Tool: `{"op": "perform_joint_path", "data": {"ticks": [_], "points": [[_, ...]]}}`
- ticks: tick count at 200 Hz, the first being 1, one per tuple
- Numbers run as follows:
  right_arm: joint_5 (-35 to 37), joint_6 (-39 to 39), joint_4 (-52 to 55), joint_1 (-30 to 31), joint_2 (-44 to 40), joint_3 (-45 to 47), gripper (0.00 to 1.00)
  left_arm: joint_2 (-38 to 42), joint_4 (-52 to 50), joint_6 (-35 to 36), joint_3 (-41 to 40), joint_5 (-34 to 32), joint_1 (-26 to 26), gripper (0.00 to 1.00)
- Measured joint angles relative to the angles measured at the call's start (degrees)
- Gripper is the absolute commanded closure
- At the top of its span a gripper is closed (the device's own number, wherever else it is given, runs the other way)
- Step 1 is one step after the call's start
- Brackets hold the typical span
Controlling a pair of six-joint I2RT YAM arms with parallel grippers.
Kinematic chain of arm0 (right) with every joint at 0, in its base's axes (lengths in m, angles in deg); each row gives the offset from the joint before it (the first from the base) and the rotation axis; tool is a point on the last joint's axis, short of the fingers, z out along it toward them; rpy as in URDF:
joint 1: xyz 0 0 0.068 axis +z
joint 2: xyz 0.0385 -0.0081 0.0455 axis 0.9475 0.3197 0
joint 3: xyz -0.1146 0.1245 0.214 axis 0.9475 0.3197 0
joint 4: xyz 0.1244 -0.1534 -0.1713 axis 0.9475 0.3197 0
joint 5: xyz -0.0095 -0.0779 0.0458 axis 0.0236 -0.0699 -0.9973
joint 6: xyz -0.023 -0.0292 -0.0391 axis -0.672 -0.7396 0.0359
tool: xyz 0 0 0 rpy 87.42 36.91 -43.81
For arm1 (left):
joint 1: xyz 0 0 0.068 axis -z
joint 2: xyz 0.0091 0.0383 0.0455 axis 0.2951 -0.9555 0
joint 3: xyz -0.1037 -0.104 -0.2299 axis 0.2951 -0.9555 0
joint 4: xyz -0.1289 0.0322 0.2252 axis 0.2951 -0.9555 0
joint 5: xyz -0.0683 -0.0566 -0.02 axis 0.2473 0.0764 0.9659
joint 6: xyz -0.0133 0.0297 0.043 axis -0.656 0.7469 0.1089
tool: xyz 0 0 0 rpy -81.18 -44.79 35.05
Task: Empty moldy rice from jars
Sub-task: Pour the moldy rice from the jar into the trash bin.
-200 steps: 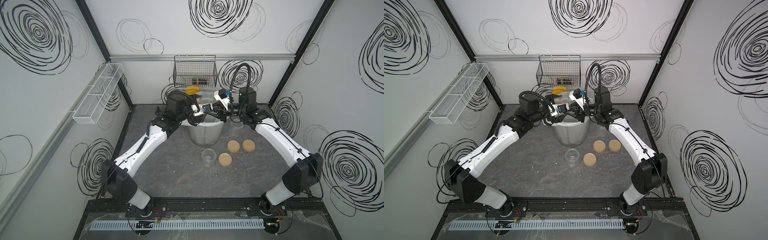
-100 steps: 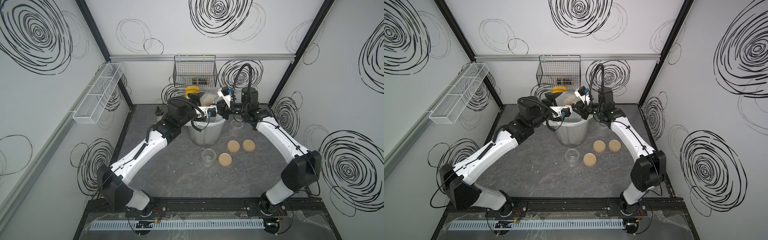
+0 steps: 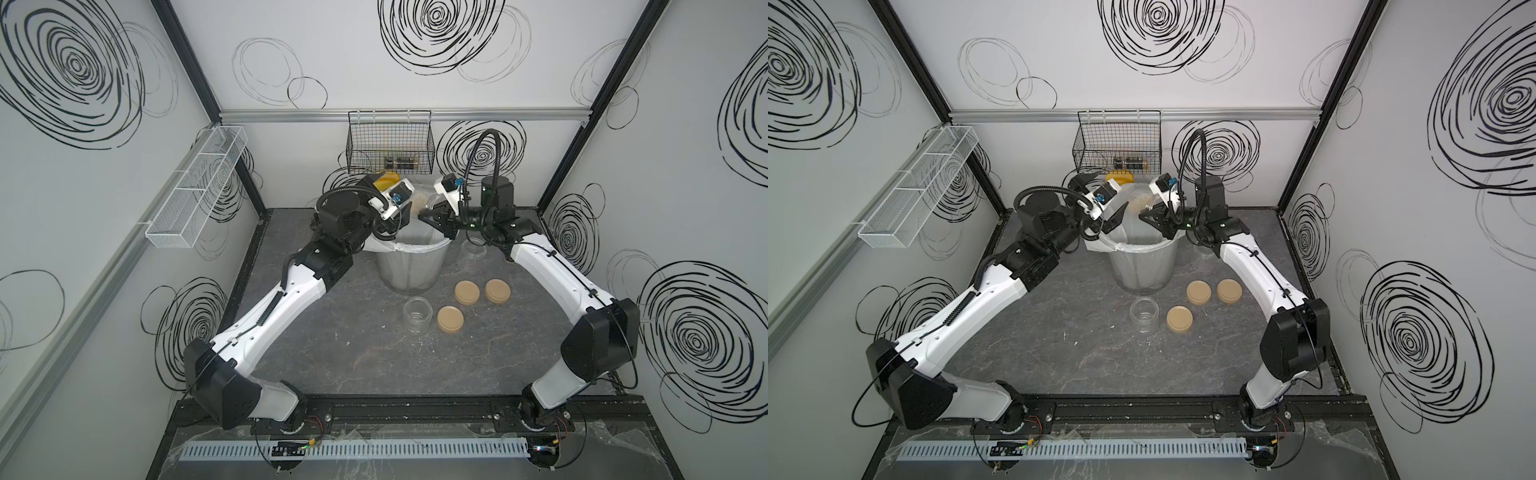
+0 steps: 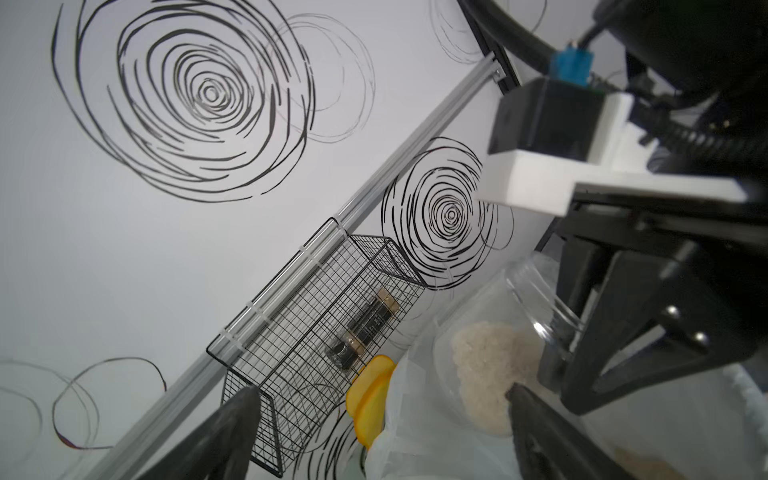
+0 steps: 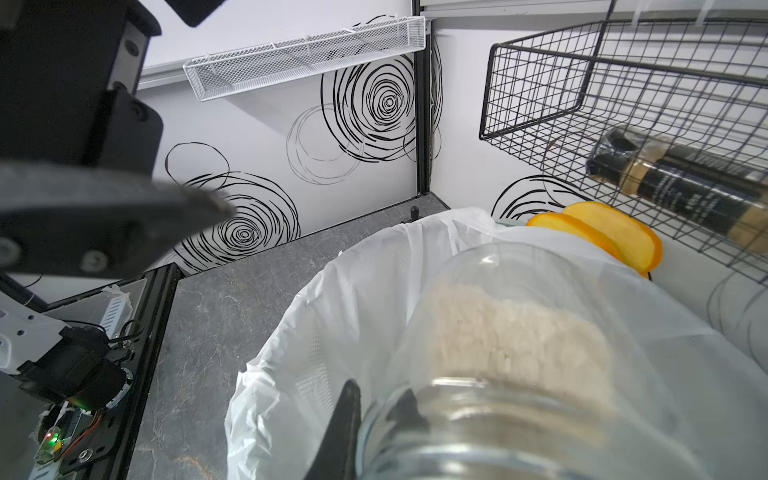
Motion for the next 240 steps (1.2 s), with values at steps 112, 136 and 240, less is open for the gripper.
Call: {"op": "perform_joint_path", "data": {"ticks": [112,136,240], "points": [[-0.7,1.4,-3.8,0.0,0.7,-2.1,1.0,1.1,23.3,-87.6,-10.7,14.4,-10.5,0.04],[-1.1,2.2,-6.2,0.0,0.7,-3.8,1.0,0.8,26.4,-97.9,-12.5,14.4,-10.2,0.04],[-2.4,4.3,-10.8,2.8,0.3,-4.7,1.0,-8.6,32.2,-116.5,-12.2,15.7,-3.2,0.04]]}}
